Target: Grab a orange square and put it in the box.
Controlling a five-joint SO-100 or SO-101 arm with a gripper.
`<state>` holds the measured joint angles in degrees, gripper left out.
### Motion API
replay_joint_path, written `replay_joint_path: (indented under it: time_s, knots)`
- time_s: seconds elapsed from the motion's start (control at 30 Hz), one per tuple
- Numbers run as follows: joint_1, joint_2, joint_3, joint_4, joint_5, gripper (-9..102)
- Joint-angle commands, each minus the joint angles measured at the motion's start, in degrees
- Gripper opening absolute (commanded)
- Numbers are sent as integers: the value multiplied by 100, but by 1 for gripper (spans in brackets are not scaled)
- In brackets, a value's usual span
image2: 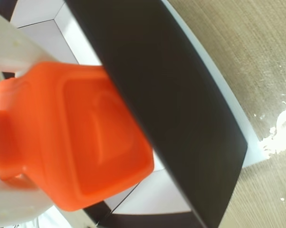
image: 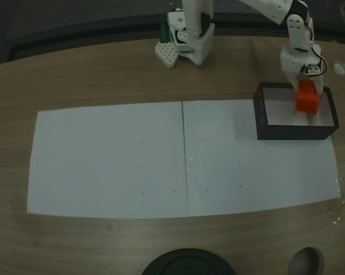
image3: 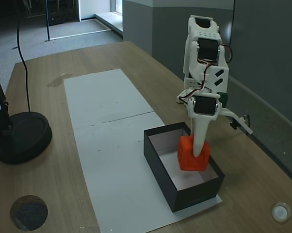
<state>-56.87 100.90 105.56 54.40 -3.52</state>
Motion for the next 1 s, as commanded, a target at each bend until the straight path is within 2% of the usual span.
replay_joint_path:
  time_s: [0.0, 0.17, 0.33, 0.43, 0.6, 0.67, 0.77, 0.97]
  knots:
    - [26, -141, -114, -141, 0, 4]
    - [35, -396, -202, -141, 44, 6]
    - [44, -396, -211, -105, 44, 29]
    - [44, -378, -220, -97, 26, 36]
    - [79, -246, -387, 53, 0, 32]
    - [237, 26, -624, 325, 0, 22]
    - [703, 677, -1125, 826, -35, 0]
    - [2048, 2663, -1872, 1907, -237, 0]
